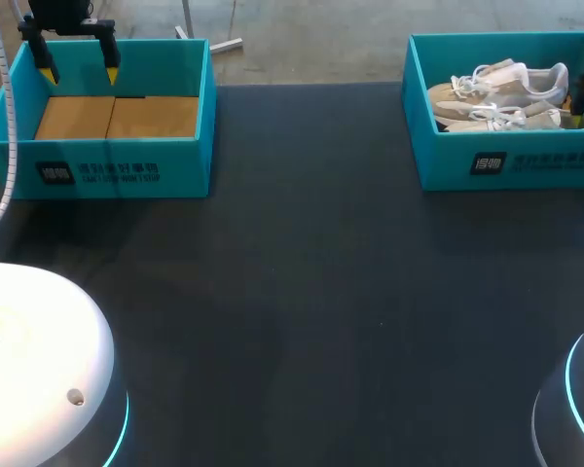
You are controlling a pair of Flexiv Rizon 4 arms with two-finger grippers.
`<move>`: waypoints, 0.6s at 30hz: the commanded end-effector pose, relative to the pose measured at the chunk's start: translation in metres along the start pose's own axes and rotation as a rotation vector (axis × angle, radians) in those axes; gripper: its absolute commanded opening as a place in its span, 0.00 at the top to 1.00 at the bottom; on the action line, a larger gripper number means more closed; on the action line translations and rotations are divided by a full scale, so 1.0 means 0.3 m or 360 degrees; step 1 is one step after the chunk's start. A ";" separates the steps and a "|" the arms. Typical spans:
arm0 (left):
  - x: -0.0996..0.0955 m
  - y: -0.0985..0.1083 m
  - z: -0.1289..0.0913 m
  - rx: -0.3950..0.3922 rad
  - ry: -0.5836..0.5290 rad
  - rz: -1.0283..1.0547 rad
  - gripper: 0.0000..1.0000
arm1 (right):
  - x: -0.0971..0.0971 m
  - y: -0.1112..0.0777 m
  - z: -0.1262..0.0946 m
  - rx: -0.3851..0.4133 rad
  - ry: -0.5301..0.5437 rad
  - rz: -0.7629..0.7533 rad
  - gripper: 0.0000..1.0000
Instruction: Take the shoe out of the shoebox, open the shoe tongue, remove and reinsert the insole, then place the shoe into the shoebox
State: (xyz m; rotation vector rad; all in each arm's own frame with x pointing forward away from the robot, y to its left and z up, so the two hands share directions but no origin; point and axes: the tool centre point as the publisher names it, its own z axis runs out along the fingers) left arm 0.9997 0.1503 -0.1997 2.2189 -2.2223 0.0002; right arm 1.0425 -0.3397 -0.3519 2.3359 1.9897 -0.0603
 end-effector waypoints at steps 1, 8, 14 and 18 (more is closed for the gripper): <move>0.000 0.000 0.000 0.0000 0.0000 -0.0001 0.00 | -0.015 0.023 0.027 0.0017 0.0007 0.0009 0.30; 0.000 0.000 0.000 0.0000 0.0000 -0.0001 0.00 | -0.030 0.010 0.047 0.0018 0.0014 0.0027 0.25; 0.000 0.000 0.000 0.0000 0.0000 -0.0001 0.00 | -0.032 0.007 0.064 0.0028 0.0017 0.0022 0.29; 0.000 0.000 0.000 0.0000 0.0000 -0.0001 0.00 | -0.020 0.001 0.068 0.0028 0.0020 0.0010 0.42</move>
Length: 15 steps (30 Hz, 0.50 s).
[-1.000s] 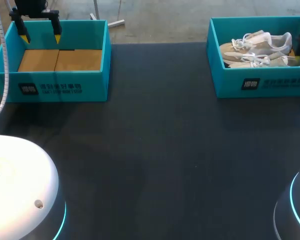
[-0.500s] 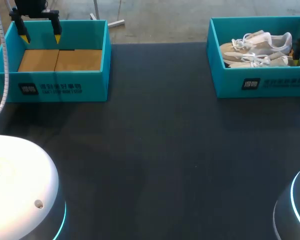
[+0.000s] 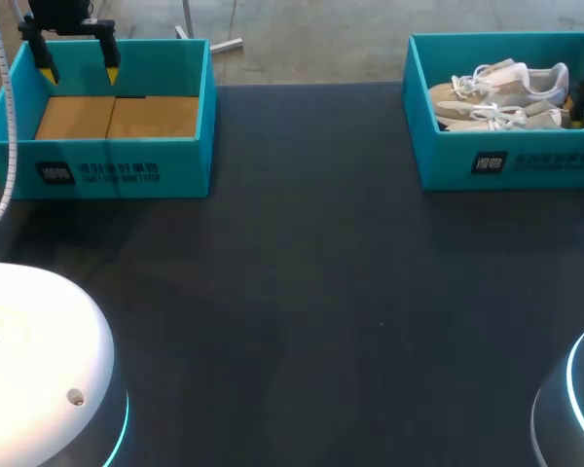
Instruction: Take the shoe out of the shoebox, open the shoe tongue, remove and reinsert the insole, then place the shoe into the shoebox
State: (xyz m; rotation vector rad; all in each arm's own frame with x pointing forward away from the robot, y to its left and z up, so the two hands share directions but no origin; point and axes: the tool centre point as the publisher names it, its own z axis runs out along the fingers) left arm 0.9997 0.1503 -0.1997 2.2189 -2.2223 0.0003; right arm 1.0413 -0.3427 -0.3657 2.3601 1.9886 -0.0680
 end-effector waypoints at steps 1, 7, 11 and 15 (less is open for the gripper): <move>0.000 0.000 0.000 0.0000 0.0000 -0.0001 0.00 | -0.011 0.004 0.022 0.0001 0.0007 -0.0009 0.49; 0.000 0.000 0.000 0.0000 0.0000 -0.0001 0.00 | 0.002 -0.004 0.031 0.0005 0.0009 -0.0017 0.50; 0.000 0.000 0.000 0.0000 0.0000 -0.0001 0.00 | 0.012 -0.010 0.037 0.0009 0.0015 -0.0022 0.44; 0.000 0.000 0.000 0.0000 0.0000 -0.0001 0.00 | 0.015 -0.015 0.038 0.0012 0.0017 -0.0025 0.35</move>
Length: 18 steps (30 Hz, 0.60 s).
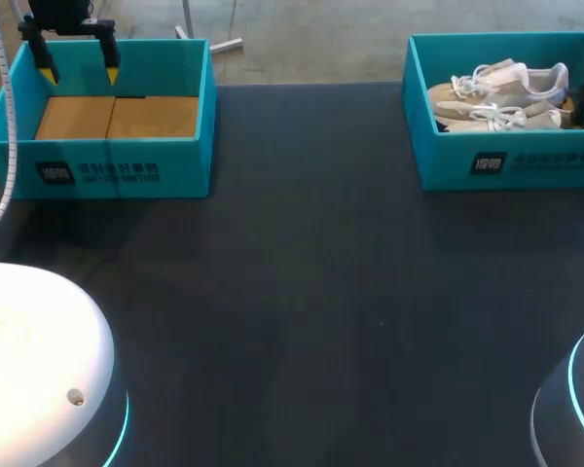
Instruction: Take the shoe out of the shoebox, open the shoe tongue, remove and reinsert the insole, then place the shoe into the shoebox
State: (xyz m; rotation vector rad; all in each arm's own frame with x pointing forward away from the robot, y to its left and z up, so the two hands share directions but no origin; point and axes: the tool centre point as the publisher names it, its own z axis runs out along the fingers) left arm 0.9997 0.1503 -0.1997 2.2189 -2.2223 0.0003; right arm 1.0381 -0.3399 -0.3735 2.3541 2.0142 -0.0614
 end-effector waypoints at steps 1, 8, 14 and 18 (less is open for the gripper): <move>0.000 0.000 0.000 0.0000 0.0000 -0.0001 0.00 | 0.007 -0.004 0.014 0.0004 -0.0002 -0.0001 0.35; 0.000 0.000 0.000 0.0000 0.0000 -0.0001 0.00 | 0.014 -0.012 0.003 -0.0005 -0.0014 0.0007 1.00; 0.000 0.000 0.000 0.0000 0.0000 -0.0001 0.00 | 0.016 -0.016 -0.004 -0.0009 -0.0020 0.0003 0.60; 0.000 0.000 0.000 0.0000 0.0000 -0.0001 0.00 | 0.016 -0.016 -0.003 -0.0004 -0.0021 0.0010 0.24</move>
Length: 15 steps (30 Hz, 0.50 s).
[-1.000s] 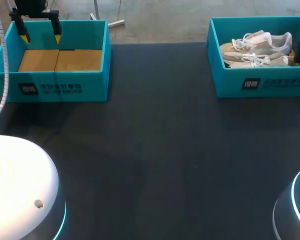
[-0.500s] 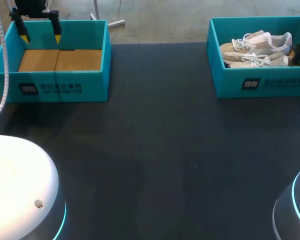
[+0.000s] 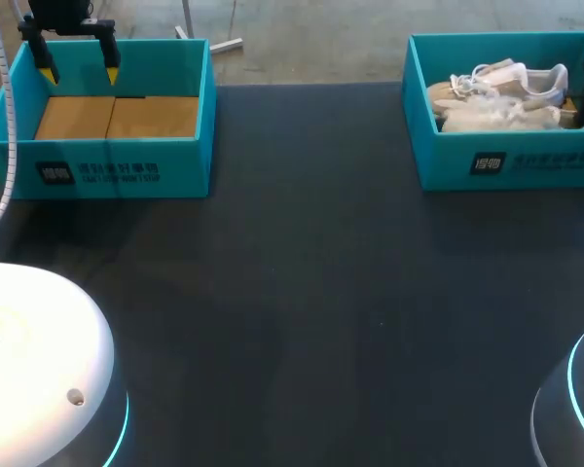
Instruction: Take the shoe out of the shoebox, open the shoe tongue, remove and reinsert the insole, then place the shoe into the shoebox
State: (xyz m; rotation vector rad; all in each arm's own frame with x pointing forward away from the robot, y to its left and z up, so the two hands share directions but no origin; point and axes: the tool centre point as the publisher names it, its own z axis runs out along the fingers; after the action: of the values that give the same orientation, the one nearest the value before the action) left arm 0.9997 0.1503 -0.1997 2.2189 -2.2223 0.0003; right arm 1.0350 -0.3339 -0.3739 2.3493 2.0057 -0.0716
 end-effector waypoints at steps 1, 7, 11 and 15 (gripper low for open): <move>0.000 0.000 0.000 0.0000 0.0000 -0.0001 0.00 | -0.001 -0.003 -0.003 0.0000 -0.0004 0.0009 0.24; 0.000 0.000 0.000 0.0000 0.0000 -0.0001 0.00 | 0.006 -0.005 -0.004 -0.0002 -0.0006 0.0013 0.26; 0.000 0.000 0.000 0.0000 0.0000 -0.0001 0.00 | 0.010 -0.007 -0.001 0.0004 -0.0004 0.0014 0.25; 0.000 0.000 0.000 0.0000 0.0000 -0.0001 0.00 | 0.021 -0.015 -0.002 0.0005 -0.0004 0.0009 0.25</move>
State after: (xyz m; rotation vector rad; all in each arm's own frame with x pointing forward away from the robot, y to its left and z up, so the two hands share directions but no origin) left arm 0.9997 0.1503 -0.1997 2.2189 -2.2223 0.0003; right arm 1.0333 -0.3299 -0.3744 2.3595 2.0025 -0.0756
